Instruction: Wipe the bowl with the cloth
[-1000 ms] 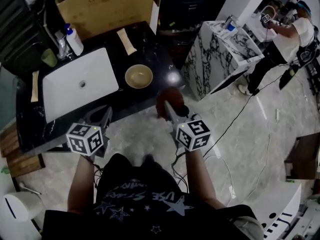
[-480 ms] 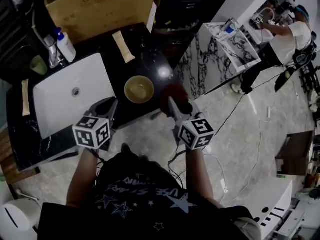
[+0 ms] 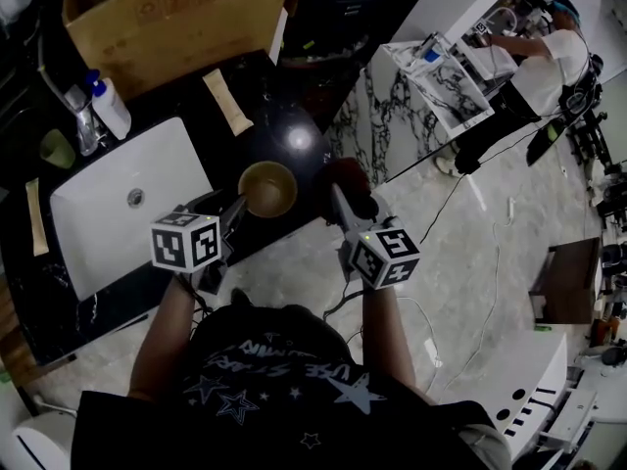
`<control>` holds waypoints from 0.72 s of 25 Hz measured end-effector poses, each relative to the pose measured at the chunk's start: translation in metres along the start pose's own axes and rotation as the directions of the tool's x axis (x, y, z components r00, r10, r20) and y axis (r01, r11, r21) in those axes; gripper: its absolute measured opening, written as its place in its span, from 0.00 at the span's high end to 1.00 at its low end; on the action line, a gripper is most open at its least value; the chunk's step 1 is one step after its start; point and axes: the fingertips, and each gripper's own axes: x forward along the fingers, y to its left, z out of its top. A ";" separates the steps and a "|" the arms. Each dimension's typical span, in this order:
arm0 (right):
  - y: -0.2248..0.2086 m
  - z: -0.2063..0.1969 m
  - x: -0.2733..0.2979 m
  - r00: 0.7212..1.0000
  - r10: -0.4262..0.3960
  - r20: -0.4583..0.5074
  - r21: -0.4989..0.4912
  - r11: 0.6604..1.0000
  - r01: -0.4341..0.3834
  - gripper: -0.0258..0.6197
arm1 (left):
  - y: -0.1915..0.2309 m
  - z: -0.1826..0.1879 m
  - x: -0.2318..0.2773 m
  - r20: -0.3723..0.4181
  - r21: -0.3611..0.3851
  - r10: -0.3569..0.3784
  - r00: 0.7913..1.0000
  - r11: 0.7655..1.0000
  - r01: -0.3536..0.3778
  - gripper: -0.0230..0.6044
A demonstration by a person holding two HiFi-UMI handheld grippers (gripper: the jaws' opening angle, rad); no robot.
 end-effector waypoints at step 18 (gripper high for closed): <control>-0.007 0.021 0.048 0.984 0.180 -0.017 -0.101 0.978 -0.181 0.88 | 0.009 -0.002 0.023 -0.078 -0.132 0.029 0.997 0.990 -0.040 0.75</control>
